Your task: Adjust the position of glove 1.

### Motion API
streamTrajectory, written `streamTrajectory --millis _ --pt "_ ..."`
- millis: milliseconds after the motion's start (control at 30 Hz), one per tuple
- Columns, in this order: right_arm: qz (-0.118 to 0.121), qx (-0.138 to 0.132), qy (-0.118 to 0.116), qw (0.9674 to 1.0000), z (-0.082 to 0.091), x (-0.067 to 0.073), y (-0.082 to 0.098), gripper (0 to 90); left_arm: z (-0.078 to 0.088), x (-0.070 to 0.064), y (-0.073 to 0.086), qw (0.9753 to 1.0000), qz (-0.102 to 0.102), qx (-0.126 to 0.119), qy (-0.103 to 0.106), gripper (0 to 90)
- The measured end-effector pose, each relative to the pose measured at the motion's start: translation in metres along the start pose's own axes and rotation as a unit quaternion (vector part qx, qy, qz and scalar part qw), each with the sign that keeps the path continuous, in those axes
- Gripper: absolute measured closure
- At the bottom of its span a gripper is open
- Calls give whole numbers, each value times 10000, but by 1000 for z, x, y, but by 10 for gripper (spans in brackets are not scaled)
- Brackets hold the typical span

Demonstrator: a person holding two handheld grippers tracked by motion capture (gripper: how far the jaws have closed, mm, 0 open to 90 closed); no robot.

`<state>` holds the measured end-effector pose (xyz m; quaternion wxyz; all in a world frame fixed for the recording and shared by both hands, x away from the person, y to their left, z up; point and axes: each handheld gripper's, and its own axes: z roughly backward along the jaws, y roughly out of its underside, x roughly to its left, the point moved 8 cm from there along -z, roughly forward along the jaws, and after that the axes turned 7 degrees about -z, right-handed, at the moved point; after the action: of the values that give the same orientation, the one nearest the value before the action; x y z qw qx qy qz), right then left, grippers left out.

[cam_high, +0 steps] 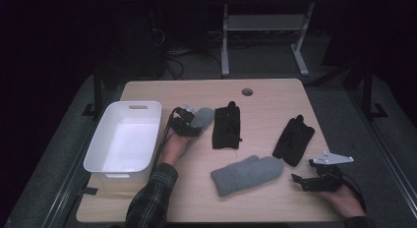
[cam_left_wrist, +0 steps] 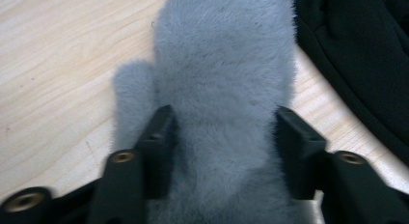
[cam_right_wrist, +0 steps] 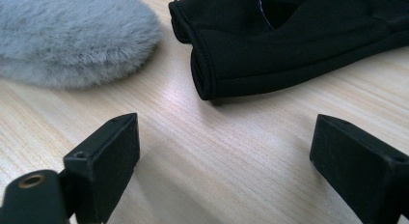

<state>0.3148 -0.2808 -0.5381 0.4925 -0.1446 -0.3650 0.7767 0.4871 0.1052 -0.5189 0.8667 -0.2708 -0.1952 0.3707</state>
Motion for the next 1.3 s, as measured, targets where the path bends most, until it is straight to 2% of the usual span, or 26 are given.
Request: streamTrajectory --millis 167,233,267,467,700,733,867,967,1000,1033,1067,1133,1167,1200,1233,1267,1300 --pt "5 6 13 10000 0 0 0 101 3 1 -1 10000 23 -31 -15 686" --pt "5 6 13 10000 0 0 0 101 4 1 -1 10000 13 -19 -22 709" --pt "9 5 15 10000 0 0 0 102 6 1 -2 10000 21 -33 -21 751" --pt "10 5 17 10000 0 0 0 102 14 -2 -3 10000 -17 -41 71 785" --pt "0 4 13 10000 0 0 0 103 29 -12 -10 9997 -107 -177 160 787" --pt "2 5 14 10000 0 0 0 103 35 -15 -13 9994 -189 -206 225 788" --pt "7 4 18 10000 0 0 0 103 44 -21 -17 9987 -218 -273 366 790" --pt "19 8 32 10000 0 0 0 103 55 -29 -20 9971 -312 -318 622 794" --pt "19 8 32 10000 0 0 0 103 55 -29 -20 9971 -312 -318 622 794" --pt "12 9 30 10000 0 0 0 103 61 -33 -22 9959 -299 -387 755 794" --pt "12 9 30 10000 0 0 0 103 61 -33 -22 9959 -299 -387 755 795" --pt "17 7 38 10000 0 0 0 103 70 -39 -26 9939 -369 -479 927 795" --pt "17 7 38 10000 0 0 0 103 70 -39 -26 9939 -369 -479 927 795" --pt "14 7 36 10000 0 0 0 104 75 -43 -29 9924 -374 -540 1039 795" --pt "14 7 36 10000 0 0 0 104 75 -43 -29 9924 -374 -540 1039 795" --pt "18 6 38 10000 0 0 0 104 79 -48 -31 9903 -375 -588 1203 795" --pt "18 6 38 10000 0 0 0 104 79 -48 -31 9903 -375 -588 1203 795"
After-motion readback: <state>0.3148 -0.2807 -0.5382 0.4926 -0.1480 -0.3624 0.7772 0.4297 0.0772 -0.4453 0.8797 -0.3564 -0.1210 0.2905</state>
